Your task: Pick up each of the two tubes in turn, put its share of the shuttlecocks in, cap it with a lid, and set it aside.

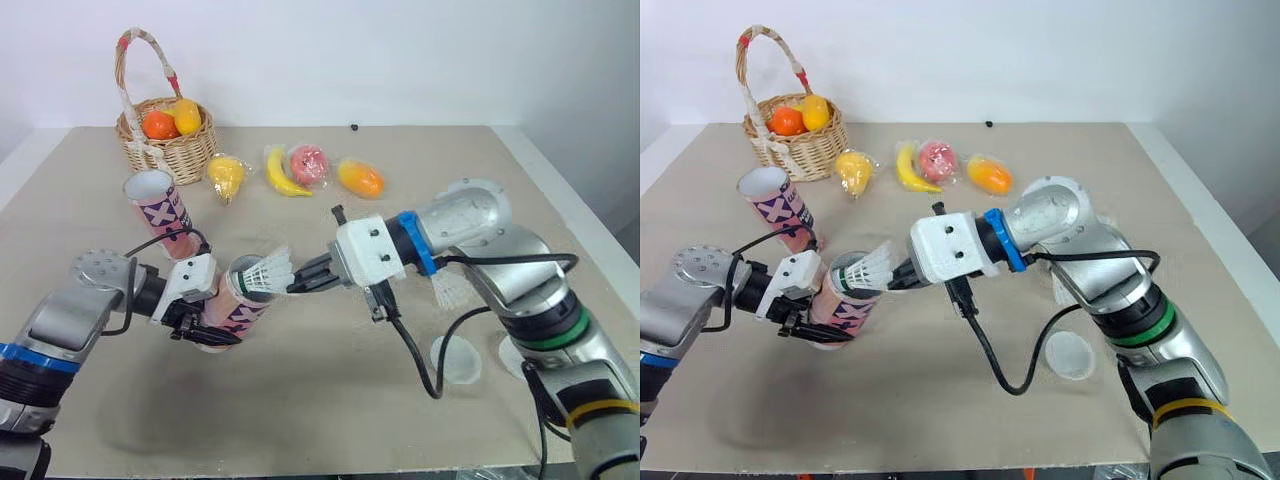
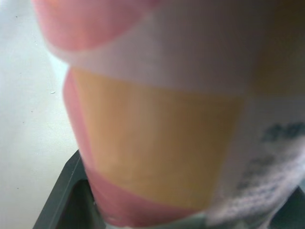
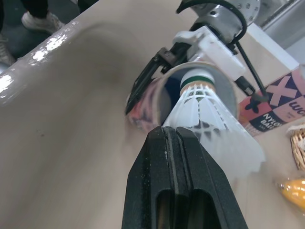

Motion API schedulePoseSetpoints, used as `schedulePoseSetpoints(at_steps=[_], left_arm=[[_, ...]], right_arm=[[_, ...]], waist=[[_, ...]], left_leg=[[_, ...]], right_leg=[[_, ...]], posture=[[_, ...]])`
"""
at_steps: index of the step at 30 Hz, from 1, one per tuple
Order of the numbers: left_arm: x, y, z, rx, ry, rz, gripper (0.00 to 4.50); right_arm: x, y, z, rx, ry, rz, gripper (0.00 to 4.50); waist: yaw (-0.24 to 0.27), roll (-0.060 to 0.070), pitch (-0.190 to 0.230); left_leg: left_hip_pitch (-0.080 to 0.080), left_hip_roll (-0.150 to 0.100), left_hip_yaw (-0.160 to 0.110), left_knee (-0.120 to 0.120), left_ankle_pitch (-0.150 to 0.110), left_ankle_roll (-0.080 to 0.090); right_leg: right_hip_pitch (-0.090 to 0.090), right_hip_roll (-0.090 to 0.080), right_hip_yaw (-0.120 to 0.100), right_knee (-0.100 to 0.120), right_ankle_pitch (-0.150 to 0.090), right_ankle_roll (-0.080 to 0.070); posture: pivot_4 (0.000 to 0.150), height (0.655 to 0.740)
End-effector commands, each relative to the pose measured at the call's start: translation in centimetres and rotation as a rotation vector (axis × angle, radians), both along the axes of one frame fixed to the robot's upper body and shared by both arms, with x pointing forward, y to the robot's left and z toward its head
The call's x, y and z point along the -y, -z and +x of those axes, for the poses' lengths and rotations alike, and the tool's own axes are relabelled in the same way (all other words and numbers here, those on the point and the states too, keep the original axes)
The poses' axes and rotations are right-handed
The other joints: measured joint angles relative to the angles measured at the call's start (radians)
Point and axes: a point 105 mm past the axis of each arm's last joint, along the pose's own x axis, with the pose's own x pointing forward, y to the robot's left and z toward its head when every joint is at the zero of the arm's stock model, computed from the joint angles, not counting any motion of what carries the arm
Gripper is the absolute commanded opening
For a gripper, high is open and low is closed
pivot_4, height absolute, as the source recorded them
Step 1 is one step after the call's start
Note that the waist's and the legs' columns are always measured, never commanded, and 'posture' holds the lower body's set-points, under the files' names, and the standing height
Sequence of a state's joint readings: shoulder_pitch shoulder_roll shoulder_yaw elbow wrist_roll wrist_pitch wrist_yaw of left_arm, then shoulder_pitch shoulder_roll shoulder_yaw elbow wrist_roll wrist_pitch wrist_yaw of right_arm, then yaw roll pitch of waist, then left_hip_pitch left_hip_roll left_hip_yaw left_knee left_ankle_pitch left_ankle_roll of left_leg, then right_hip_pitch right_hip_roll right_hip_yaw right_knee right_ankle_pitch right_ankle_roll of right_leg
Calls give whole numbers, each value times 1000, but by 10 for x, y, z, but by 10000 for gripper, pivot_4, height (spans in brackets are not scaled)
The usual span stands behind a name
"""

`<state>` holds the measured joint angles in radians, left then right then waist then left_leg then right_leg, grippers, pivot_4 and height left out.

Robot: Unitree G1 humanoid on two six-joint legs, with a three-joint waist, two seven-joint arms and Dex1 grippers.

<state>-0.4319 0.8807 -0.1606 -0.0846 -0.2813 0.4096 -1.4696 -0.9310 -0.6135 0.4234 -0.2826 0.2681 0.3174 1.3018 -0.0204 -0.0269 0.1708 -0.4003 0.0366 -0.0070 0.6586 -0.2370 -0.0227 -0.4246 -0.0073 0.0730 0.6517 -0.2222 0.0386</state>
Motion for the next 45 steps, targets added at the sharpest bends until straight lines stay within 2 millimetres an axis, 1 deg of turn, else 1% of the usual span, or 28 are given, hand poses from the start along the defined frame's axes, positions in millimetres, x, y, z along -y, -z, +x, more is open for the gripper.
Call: schedulePoseSetpoints(at_steps=[1, 2, 4, 6, 8, 10, 11, 14, 15, 18, 19, 22, 23, 24, 27, 31, 33, 38, 45], left_arm=[[2, 23, -5, -34, 51, 78, 28978], [0, 25, -4, -23, 56, 95, 28978], [-1, 27, -2, -12, 60, 104, 28978], [0, 28, 0, -5, 64, 99, 28978], [2, 29, 2, 0, 72, 99, 28978], [3, 30, 3, 0, 80, 101, 28978], [3, 29, 4, 0, 82, 100, 28978], [5, 27, 7, 2, 83, 90, 28978], [5, 26, 7, 1, 83, 86, 28978], [5, 27, 6, -1, 84, 83, 28978], [5, 27, 5, -1, 85, 84, 28978], [5, 27, 2, -11, 86, 78, 28978], [5, 27, 1, -15, 86, 72, 28978], [5, 27, 0, -16, 87, 66, 28978], [6, 25, -1, -9, 80, 49, 28978], [8, 23, -3, -5, 75, 42, 28978], [8, 23, -4, -4, 76, 39, 28978], [10, 22, -3, 3, 76, 36, 28978], [12, 20, -5, 8, 74, 31, 28978]], right_arm=[[-6, -10, 7, 26, 3, 39, 3290], [-6, -11, 7, 16, 3, 42, 5135], [-5, -15, 4, -40, -8, 56, 12072], [-4, -24, -4, -103, -39, 87, 21336], [-1, -36, -7, -201, -42, 143, 30752], [4, -42, -2, -240, -7, 187, 40351], [9, -43, 4, -250, 32, 204, 40351], [27, -44, 13, -279, 133, 254, 40351], [35, -41, 19, -274, 198, 267, 40351], [56, -28, 41, -218, 409, 293, 40351], [60, -26, 45, -205, 450, 300, 40351], [78, -5, 64, -248, 702, 317, 40351], [81, 8, 67, -280, 786, 306, 40351], [83, 17, 68, -318, 852, 302, 40351], [85, 34, 72, -412, 1011, 332, 40351], [82, 49, 71, -459, 1101, 336, 40351], [81, 57, 75, -466, 1151, 338, 40351], [78, 72, 91, -485, 1265, 371, 40351], [93, 90, 115, -478, 1439, 400, 40351]], waist=[[0, 0, 0], [0, 1, -1], [0, 3, -2], [0, 4, -2], [0, 5, -2], [1, 6, -2], [1, 6, -2], [1, 7, -3], [1, 7, -3], [0, 8, -3], [0, 9, -4], [-1, 13, -5], [-1, 13, -5], [0, 13, -5], [-2, 13, -6], [-1, 13, -6], [-2, 13, -6], [-2, 13, -6], [-1, 13, -6]], left_leg=[[0, 0, 0, 0, 0, 0], [0, 0, 0, 0, 0, 0], [0, 0, 0, 0, 0, 0], [1, 0, 0, 0, 0, 0], [2, 0, 0, 0, 1, 2], [3, -1, 0, 0, 2, 4], [4, -1, 0, 0, 3, 5], [8, -2, 0, 0, 5, 8], [8, -3, -1, 0, 5, 9], [8, -4, -1, 0, 6, 10], [8, -4, 0, 0, 6, 10], [8, -5, 1, -1, 6, 10], [7, -5, 1, -1, 6, 10], [7, -5, 1, -2, 6, 10], [7, -5, 0, -3, 6, 10], [4, -6, 0, -3, 6, 10], [4, -6, 0, -3, 6, 10], [3, -6, 0, -3, 6, 10], [1, -7, 0, -3, 6, 10]], right_leg=[[0, 0, 0, 0, 0, 0], [0, 0, 0, 0, 0, 0], [0, 0, 0, 0, 1, -1], [1, 0, 0, 1, 1, -1], [1, 0, 0, 2, 1, -1], [2, 0, 0, 3, 1, -3], [3, 0, 0, 3, 0, -5], [6, 0, 1, 3, 1, -5], [7, 0, 1, 3, 1, -5], [8, -1, 2, 3, 1, -5], [8, -1, 3, 3, 1, -5], [6, -1, 5, 3, 1, -5], [5, 0, 5, 3, 1, -5], [5, 0, 5, 3, 1, -5], [5, 0, 5, 3, 0, -5], [3, 0, 6, 3, 0, -3], [3, -1, 6, 2, 0, -3], [2, -1, 6, 2, 0, -3], [2, -1, 7, 0, 1, -1]], posture=[[1500, 7298], [1500, 7298], [1500, 7298], [1500, 7298], [1500, 7298], [1500, 7298], [1500, 7298], [1500, 7298], [1500, 7298], [1500, 7298], [1500, 7298], [1500, 7298], [1500, 7298], [1500, 7298], [1500, 7298], [1500, 7298], [1500, 7298], [1500, 7298], [1500, 7298]])
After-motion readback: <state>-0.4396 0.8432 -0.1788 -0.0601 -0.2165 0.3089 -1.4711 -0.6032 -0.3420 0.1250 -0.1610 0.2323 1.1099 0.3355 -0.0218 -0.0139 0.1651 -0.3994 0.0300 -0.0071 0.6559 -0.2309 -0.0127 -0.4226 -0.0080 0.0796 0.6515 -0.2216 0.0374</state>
